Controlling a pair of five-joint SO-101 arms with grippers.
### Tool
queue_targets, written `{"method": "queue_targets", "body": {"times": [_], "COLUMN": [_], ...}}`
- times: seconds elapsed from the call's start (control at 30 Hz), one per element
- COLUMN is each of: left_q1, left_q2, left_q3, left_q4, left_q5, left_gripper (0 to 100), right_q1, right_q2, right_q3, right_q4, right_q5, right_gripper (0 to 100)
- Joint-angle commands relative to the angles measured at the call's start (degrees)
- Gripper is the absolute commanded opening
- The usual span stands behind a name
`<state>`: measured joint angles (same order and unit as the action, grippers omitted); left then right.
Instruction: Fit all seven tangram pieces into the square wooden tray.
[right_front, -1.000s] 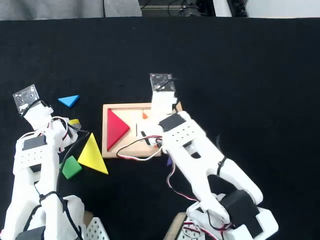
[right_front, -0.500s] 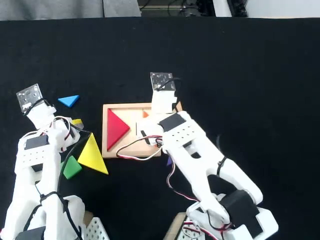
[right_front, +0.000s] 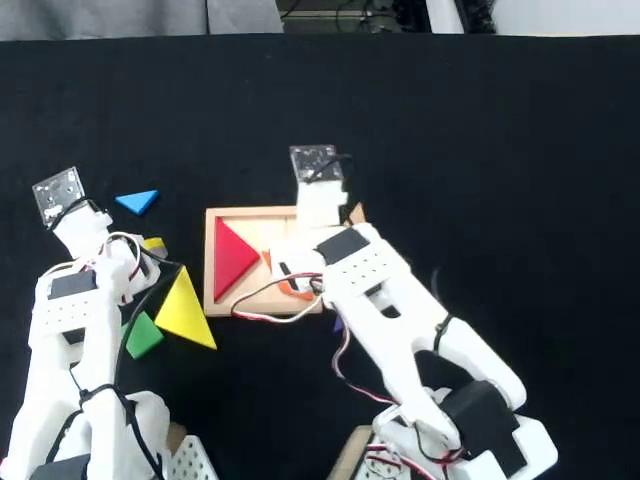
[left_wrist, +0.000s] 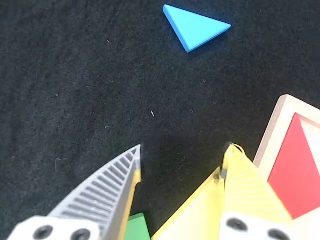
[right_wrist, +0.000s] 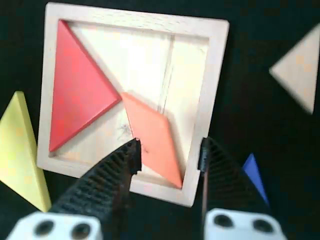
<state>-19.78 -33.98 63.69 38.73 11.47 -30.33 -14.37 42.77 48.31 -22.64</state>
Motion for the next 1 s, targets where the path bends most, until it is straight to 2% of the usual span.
{"method": "queue_targets", "body": {"times": [0.0,0.03,0.13,0.33,0.53,0.97], "left_q1": [0.66,0.66,0.66,0.66,0.66,0.66], "left_q2": [-1.14,-1.14,-1.14,-1.14,-1.14,-1.05], "left_q3": [-0.13,-0.13,-0.13,-0.13,-0.13,-0.13], "left_q4": [-0.62,-0.62,-0.62,-0.62,-0.62,-0.62], "left_q5": [-0.09,-0.09,-0.09,-0.09,-0.09,-0.09], "left_gripper": [26,26,26,26,26,26], "right_q1": [-1.85,-2.9,-5.45,-6.42,-6.15,-0.18], "right_q2": [-3.12,-3.03,-1.01,10.95,20.97,23.25], "right_q3": [-5.23,-5.41,-5.05,-10.15,-17.89,-19.47], "right_q4": [-1.58,-2.29,-3.87,-4.04,0.53,0.79], "right_q5": [16.35,20.4,26.02,26.02,26.02,26.2], "right_gripper": [4.5,0.5,4.6,3.3,1.2,1.1]}}
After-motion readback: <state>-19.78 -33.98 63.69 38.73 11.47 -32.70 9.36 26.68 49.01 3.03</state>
